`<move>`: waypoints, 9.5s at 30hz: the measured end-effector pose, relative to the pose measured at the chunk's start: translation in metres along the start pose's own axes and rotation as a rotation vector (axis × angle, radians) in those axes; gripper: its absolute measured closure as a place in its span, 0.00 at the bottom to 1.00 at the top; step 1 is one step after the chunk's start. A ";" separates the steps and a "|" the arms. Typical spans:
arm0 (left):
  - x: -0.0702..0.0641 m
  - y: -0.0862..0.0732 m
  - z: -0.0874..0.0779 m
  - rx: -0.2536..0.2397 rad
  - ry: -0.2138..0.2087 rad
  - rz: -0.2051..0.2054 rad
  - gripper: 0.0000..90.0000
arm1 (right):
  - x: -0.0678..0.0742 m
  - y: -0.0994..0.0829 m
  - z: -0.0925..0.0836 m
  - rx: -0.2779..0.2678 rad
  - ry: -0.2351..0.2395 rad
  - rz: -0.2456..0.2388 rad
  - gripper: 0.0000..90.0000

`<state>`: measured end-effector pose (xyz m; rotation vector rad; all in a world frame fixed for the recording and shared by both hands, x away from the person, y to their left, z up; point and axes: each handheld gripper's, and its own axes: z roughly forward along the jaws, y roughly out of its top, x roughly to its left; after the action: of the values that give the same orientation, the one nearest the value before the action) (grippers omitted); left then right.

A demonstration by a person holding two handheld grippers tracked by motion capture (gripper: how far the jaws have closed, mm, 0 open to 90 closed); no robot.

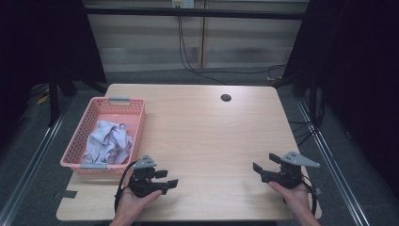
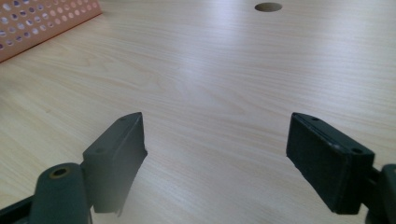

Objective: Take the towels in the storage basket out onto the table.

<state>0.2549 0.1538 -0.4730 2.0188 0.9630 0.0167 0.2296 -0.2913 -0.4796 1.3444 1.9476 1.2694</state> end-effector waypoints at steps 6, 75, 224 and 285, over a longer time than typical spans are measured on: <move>0.005 0.001 -0.006 -0.015 0.088 -0.021 0.37 | 0.004 -0.002 -0.001 0.031 0.056 -0.022 0.25; 0.184 0.064 -0.057 0.520 0.493 -0.044 0.00 | 0.012 0.002 0.002 0.119 0.193 -0.013 0.21; 0.000 0.156 0.011 0.042 -0.109 0.143 0.48 | 0.010 0.006 0.006 0.140 0.238 -0.014 0.21; -0.004 0.037 0.007 0.006 -0.035 0.153 0.66 | 0.067 0.078 0.050 0.109 0.416 -0.159 0.50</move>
<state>0.2772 0.1347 -0.4493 2.0879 0.7863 0.0617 0.2768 -0.2022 -0.4269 1.0043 2.3802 1.4709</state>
